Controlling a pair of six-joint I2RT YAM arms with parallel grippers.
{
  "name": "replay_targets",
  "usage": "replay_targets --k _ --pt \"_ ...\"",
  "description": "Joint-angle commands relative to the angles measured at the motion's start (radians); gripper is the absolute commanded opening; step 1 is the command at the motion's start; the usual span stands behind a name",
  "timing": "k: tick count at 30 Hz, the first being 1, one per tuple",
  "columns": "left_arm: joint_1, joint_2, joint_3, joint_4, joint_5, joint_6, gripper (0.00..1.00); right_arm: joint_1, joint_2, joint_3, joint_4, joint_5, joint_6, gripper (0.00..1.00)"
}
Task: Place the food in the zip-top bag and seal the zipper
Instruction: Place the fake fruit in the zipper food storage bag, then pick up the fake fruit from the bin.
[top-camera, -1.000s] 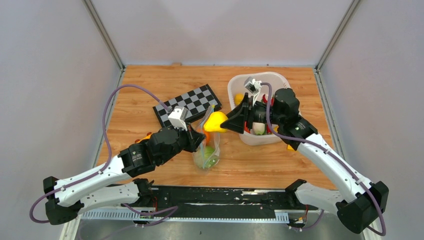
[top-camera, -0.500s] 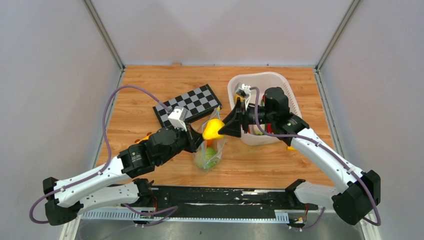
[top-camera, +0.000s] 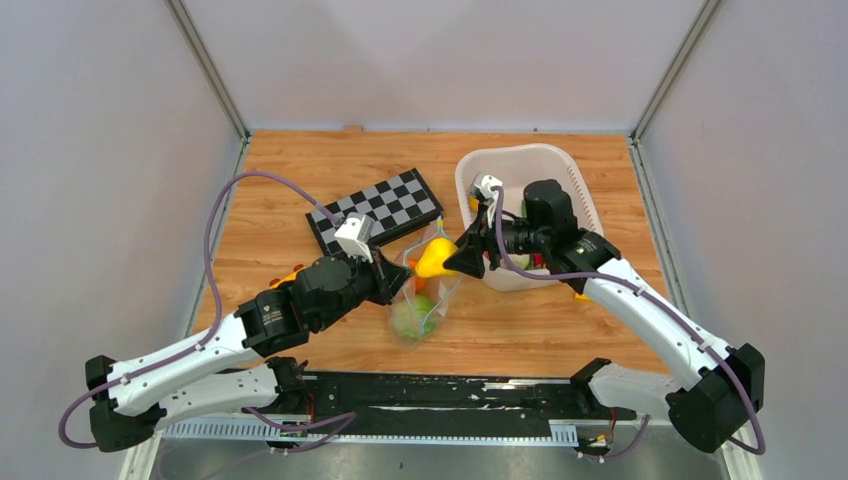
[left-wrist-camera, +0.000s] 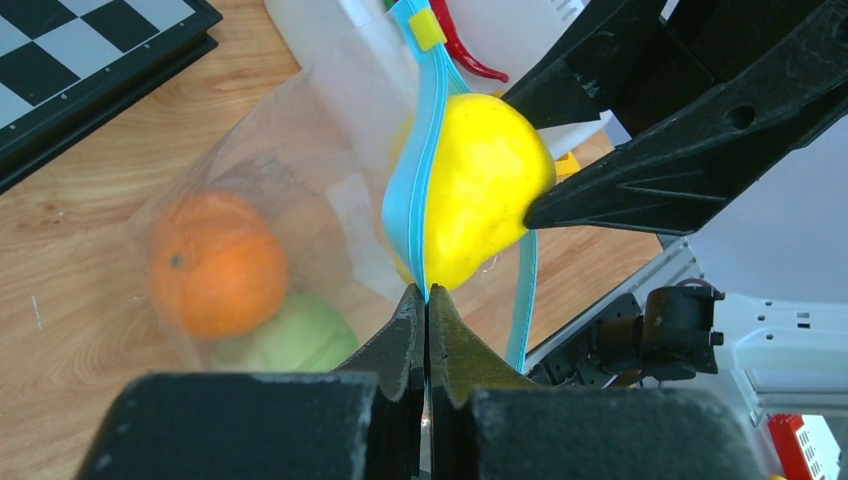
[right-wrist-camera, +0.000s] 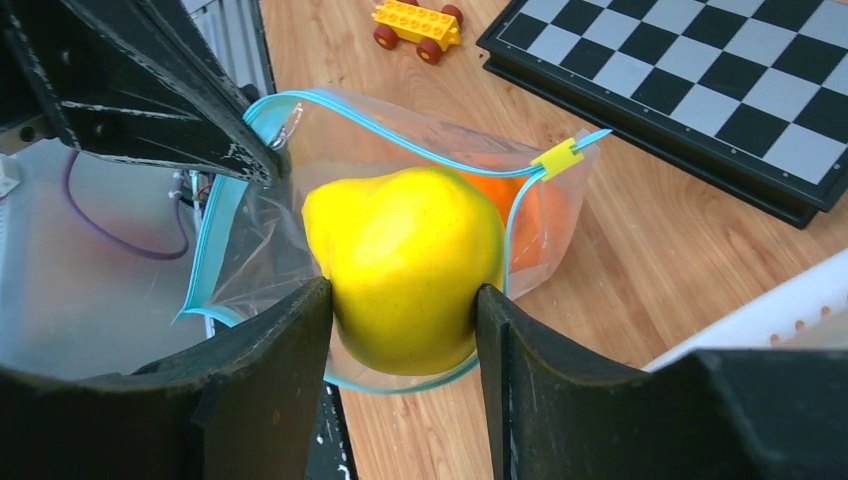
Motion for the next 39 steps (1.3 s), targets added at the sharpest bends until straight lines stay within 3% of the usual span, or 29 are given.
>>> replay_targets --k 1,7,23,26,33,39 --pt "-0.003 -0.013 0.012 0.048 0.009 0.009 0.00 0.014 -0.033 0.048 -0.017 0.078 -0.046 0.58" --pt "-0.004 -0.003 0.020 0.047 0.011 0.013 0.00 0.019 -0.032 0.051 -0.010 0.089 -0.032 0.64" --pt "-0.004 0.021 0.030 0.028 0.019 0.011 0.00 0.020 -0.127 0.031 0.082 -0.027 0.039 0.66" --pt "-0.003 0.022 0.030 0.028 0.015 0.012 0.00 0.020 -0.167 0.016 0.114 0.009 0.057 0.67" --pt "-0.004 0.016 0.027 0.025 0.015 0.012 0.00 0.018 -0.268 -0.046 0.132 0.424 0.100 0.77" --pt "-0.003 0.003 0.029 0.002 0.000 0.009 0.00 0.011 -0.165 0.025 -0.088 1.063 0.129 0.79"
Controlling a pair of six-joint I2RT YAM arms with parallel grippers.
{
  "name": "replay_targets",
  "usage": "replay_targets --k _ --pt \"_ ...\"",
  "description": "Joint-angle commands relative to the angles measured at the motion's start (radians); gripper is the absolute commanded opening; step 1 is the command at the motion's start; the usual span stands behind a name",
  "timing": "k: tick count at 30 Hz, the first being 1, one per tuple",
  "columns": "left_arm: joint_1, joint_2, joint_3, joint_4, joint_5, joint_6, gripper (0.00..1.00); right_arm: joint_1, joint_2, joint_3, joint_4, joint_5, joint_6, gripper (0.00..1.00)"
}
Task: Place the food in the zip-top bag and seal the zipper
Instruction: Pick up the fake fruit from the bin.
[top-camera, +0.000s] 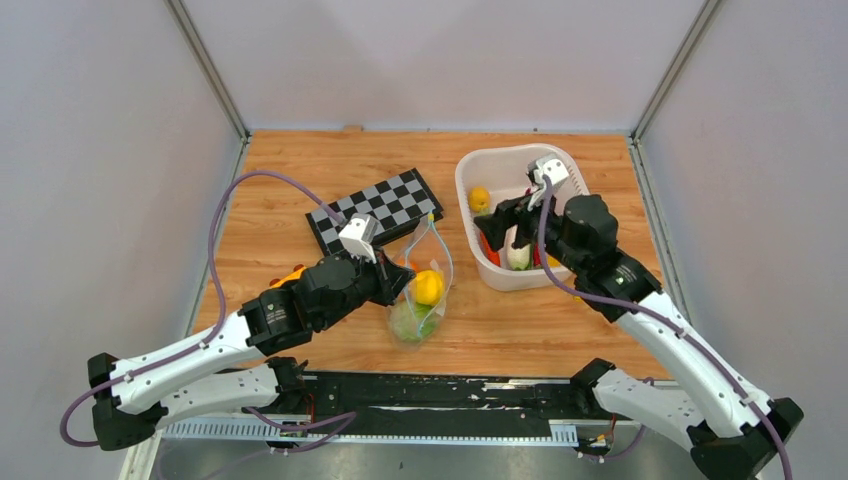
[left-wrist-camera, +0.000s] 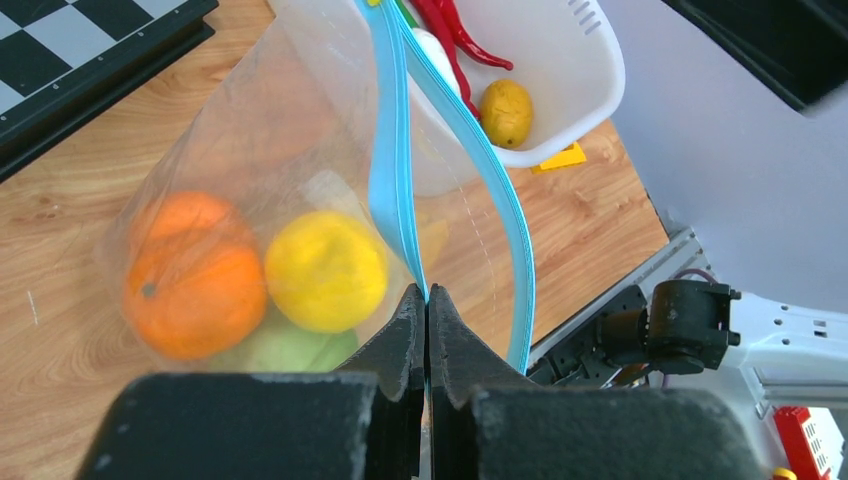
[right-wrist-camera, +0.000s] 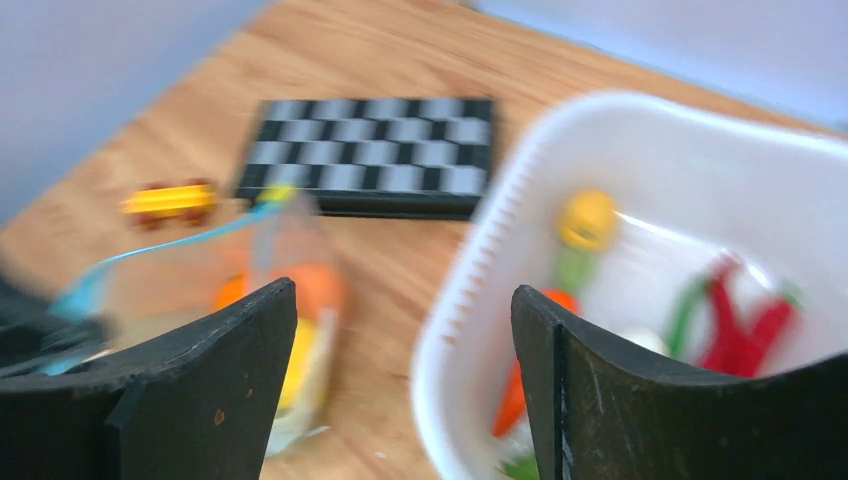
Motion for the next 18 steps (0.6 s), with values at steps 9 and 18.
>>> replay_targets --k 9,18 --pt "-0.003 -0.025 0.027 -0.006 -0.022 0.009 0.00 -0.235 0.280 0.079 -0.159 0.260 0.072 0.79" --pt "-0.003 -0.043 0.023 -0.023 -0.033 0.013 0.00 -0.323 0.511 0.093 0.060 -0.061 0.161 0.84"
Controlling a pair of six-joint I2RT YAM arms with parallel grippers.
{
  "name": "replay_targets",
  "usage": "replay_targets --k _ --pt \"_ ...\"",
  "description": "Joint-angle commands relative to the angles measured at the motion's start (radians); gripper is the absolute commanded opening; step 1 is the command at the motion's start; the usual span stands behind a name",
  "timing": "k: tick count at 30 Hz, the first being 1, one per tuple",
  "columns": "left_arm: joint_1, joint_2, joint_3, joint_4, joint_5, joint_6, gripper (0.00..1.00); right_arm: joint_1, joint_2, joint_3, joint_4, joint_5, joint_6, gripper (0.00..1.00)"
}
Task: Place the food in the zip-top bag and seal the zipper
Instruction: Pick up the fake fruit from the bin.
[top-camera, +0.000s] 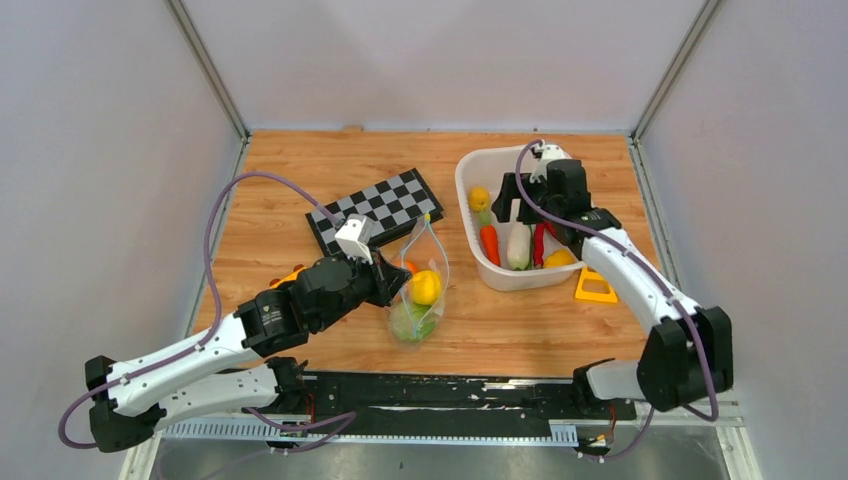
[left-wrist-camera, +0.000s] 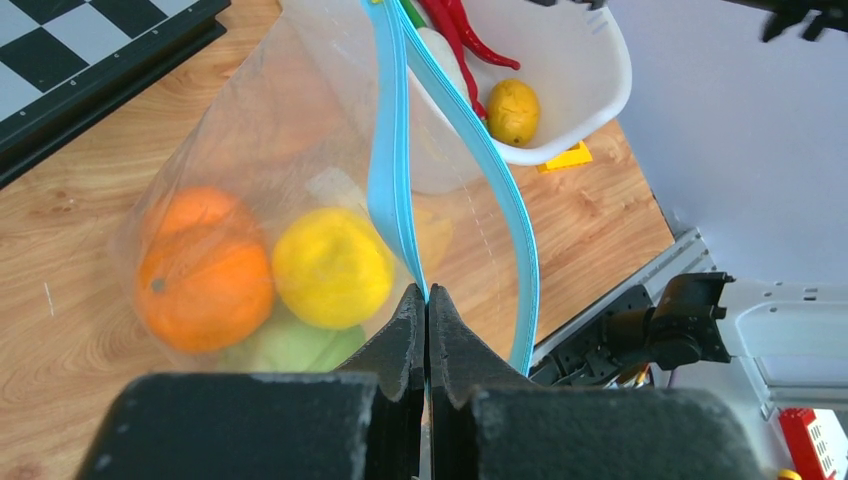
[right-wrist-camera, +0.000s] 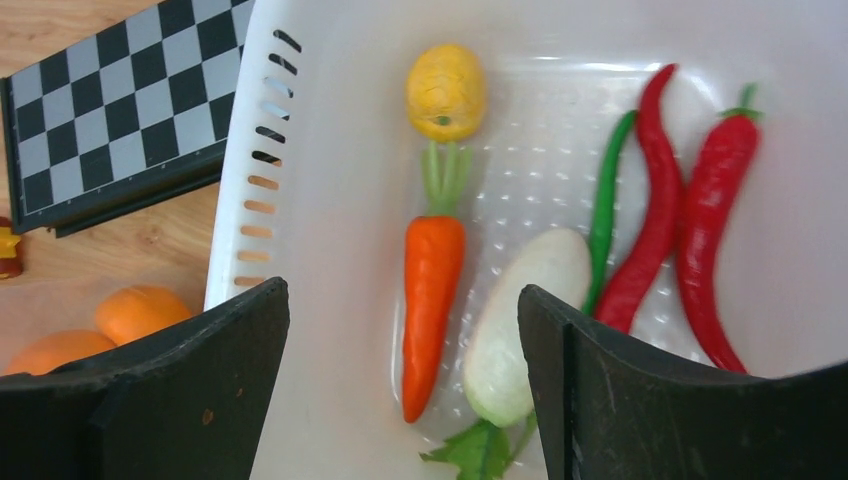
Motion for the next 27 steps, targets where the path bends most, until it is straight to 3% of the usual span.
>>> replay_targets --k 1,16,27 --pt "-0.003 -0.027 0.021 0.003 -0.025 0.012 0.00 -0.020 0.155 0.063 0.131 -0.141 0.066 0.85" --pt "-0.003 -0.027 0.021 -0.006 -0.027 0.010 0.00 -0.055 0.657 0.464 0.029 -0.222 0.047 0.81" --pt "-0.003 -0.021 0.024 -0.006 -0.027 0.011 0.00 -0.056 0.733 0.450 0.118 -0.220 0.039 0.74"
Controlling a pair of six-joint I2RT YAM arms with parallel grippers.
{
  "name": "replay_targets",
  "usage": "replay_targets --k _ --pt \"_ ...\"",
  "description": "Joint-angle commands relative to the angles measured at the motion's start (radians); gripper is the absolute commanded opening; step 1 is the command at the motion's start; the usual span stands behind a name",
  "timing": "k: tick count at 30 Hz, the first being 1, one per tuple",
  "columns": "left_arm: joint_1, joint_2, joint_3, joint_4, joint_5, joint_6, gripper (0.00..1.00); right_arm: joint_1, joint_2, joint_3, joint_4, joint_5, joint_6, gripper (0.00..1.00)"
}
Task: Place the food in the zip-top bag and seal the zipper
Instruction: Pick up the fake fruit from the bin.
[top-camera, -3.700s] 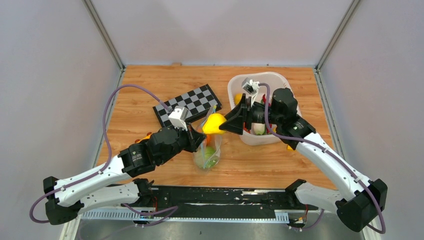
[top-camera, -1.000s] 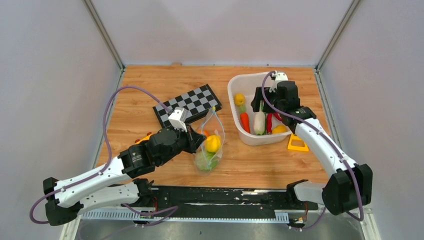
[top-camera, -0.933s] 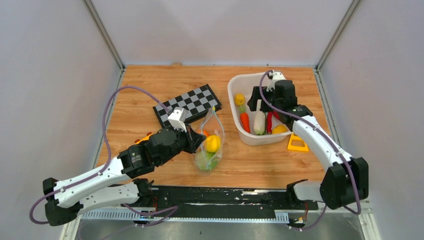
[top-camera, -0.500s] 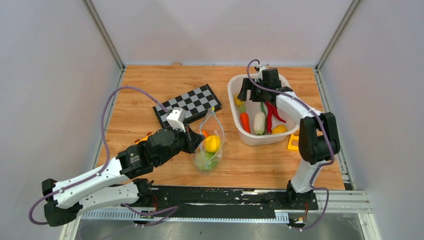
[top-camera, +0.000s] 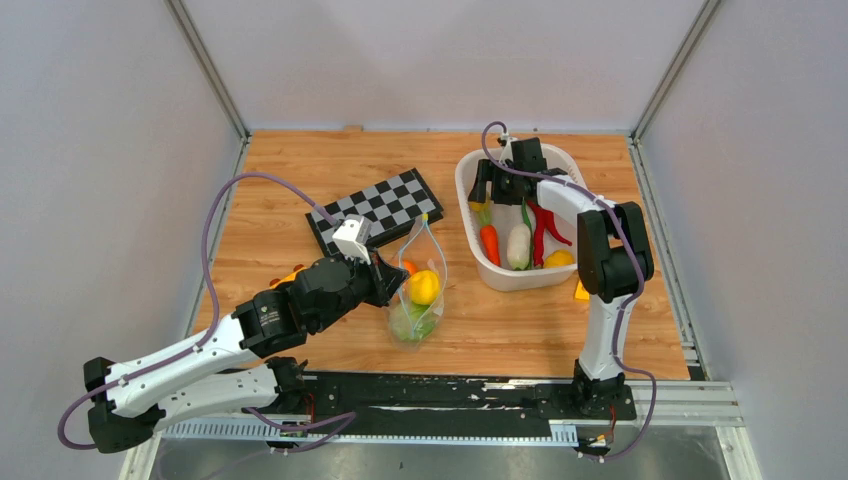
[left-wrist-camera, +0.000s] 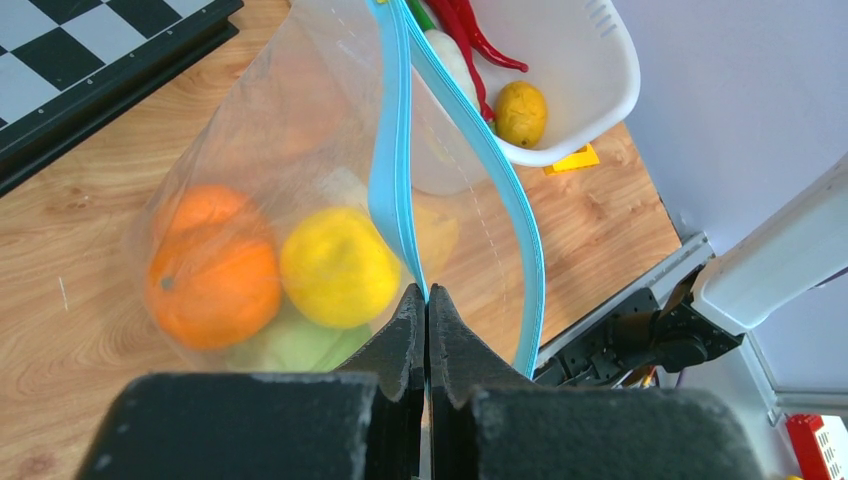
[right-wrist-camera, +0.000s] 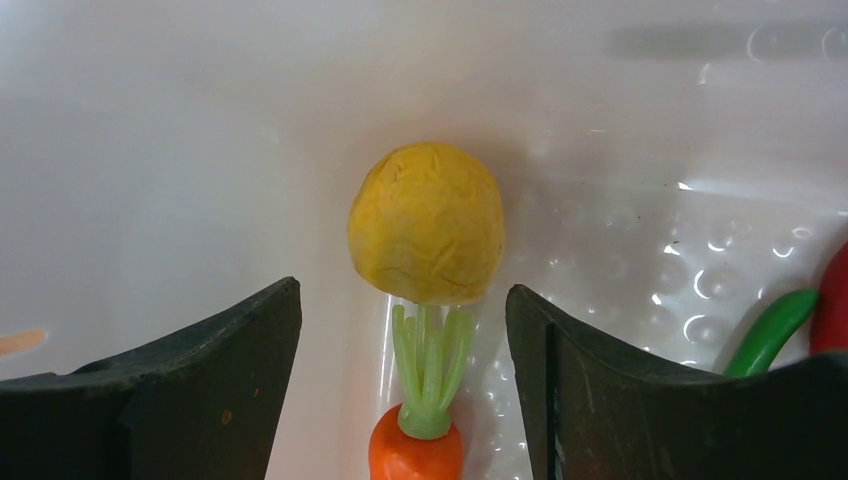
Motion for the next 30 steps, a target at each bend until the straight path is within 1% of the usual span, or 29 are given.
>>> replay_targets --k 1,3,7,11,13,16,23,30 --pt "-0.003 -0.003 0.024 0.013 -0.008 0.010 0.00 -0.005 0.015 0.012 0.085 -0.018 -0.007 0.73" --pt "-0.003 -0.002 0.026 0.014 -0.003 0.011 0.00 -0.007 0.020 -0.002 0.100 0.005 -0.005 0.68" --pt "-0.003 -0.002 0.030 0.010 0.005 0.013 0.00 -0.017 0.031 -0.001 0.107 -0.014 0.011 0.64" --pt "-0.003 -0.004 0.027 0.011 0.014 0.010 0.00 -0.022 0.012 -0.010 0.118 -0.029 0.017 0.54" --pt "-0.003 -0.005 0.024 0.013 0.017 0.009 0.00 -0.023 0.007 -0.012 0.106 -0.024 0.019 0.45" --pt "-0.004 -0.010 0.024 0.011 0.017 0.012 0.00 -0.024 -0.015 -0.040 0.108 -0.012 0.026 0.40" --pt "-0.004 -0.014 0.023 0.008 0.013 0.017 0.00 -0.040 -0.131 -0.153 0.128 0.090 0.027 0.38" --pt "-0.003 -0.012 0.017 0.011 0.011 0.019 0.00 -0.050 -0.229 -0.229 0.114 0.110 -0.001 0.38"
